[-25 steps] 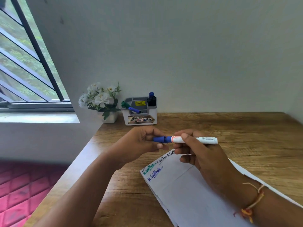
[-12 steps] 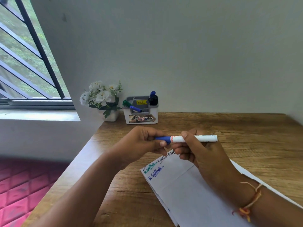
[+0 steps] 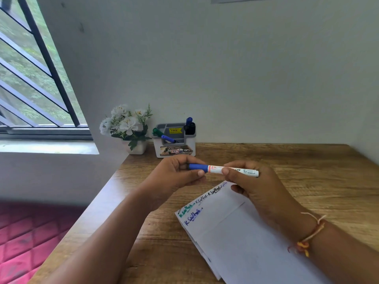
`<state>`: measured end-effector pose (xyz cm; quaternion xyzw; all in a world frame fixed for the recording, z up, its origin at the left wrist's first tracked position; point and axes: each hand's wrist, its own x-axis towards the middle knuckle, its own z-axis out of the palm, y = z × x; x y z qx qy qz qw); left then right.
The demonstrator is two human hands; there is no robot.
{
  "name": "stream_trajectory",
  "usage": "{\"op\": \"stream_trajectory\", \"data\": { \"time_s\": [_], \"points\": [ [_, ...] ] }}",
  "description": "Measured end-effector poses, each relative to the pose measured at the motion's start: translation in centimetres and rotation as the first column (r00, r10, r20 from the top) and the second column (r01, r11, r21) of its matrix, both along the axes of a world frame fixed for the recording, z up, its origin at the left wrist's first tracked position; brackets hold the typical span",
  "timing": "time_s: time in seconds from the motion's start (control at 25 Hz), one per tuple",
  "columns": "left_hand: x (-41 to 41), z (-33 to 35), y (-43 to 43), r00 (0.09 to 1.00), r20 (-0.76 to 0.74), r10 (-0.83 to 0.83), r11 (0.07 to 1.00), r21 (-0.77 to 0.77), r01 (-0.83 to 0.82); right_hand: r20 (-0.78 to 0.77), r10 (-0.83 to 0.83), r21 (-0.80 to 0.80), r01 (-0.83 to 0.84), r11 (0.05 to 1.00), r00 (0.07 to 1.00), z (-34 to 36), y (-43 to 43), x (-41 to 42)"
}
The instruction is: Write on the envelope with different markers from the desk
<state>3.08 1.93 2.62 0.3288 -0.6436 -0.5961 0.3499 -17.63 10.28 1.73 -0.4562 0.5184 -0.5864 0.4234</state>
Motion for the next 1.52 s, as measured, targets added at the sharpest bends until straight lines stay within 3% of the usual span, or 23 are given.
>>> {"op": "stream_trajectory", "data": {
  "time_s": [0.12, 0.24, 0.36, 0.4, 0.44, 0.56, 0.68, 0.88, 1.28, 1.52],
  "points": [
    [0.0, -0.1, -0.1, 0.999, -0.037, 0.012, 1.0, 0.004, -0.012, -0.356, -0.026, -0.077, -0.002, 0.997, 0.934, 0.9, -0.1, -0.3],
    [0.1, 0.0, -0.1, 0.996, -0.09, 0.028, 1.0, -0.001, -0.029, -0.561, -0.012, -0.061, -0.027, 0.998, 0.828, 1.7, -0.3, -0.4],
    [-0.1, 0.1, 0.1, 0.988, -0.152, 0.031, 0.999, -0.031, -0.037, -0.822, 0.092, 0.012, -0.144, 0.99, 0.562, 2.7, -0.9, 0.2],
    [-0.2, 0.0, 0.1, 0.982, -0.182, 0.051, 0.998, -0.031, -0.058, -0.862, 0.103, 0.028, -0.157, 0.987, 0.495, 3.4, -1.4, 0.5],
    [-0.2, -0.1, 0.0, 0.975, -0.207, 0.086, 0.995, -0.027, -0.094, -0.869, 0.096, 0.027, -0.147, 0.989, 0.485, 4.2, -2.2, 0.6],
    [0.0, -0.4, -0.8, 0.95, -0.182, 0.255, 0.959, -0.078, -0.273, -0.768, -0.069, -0.074, 0.019, 0.997, 0.637, 6.4, -6.5, -0.1],
    [0.2, -0.9, -1.6, 0.928, -0.122, 0.352, 0.911, -0.181, -0.369, -0.564, -0.202, -0.139, 0.15, 0.979, 0.801, 8.1, -12.0, -1.1],
    [0.4, -1.4, -2.0, 0.922, 0.02, 0.387, 0.858, -0.374, -0.353, -0.35, -0.269, -0.149, 0.23, 0.962, 0.897, 8.1, -18.4, -0.5],
    [0.4, -1.6, -2.2, 0.899, 0.108, 0.424, 0.802, -0.505, -0.318, -0.428, -0.18, -0.121, 0.142, 0.983, 0.886, 5.4, -22.1, 1.3],
    [0.4, -1.5, -2.2, 0.895, 0.109, 0.433, 0.802, -0.499, -0.328, -0.561, -0.185, -0.143, 0.126, 0.982, 0.807, 6.2, -20.9, 1.0]
  ]
}}
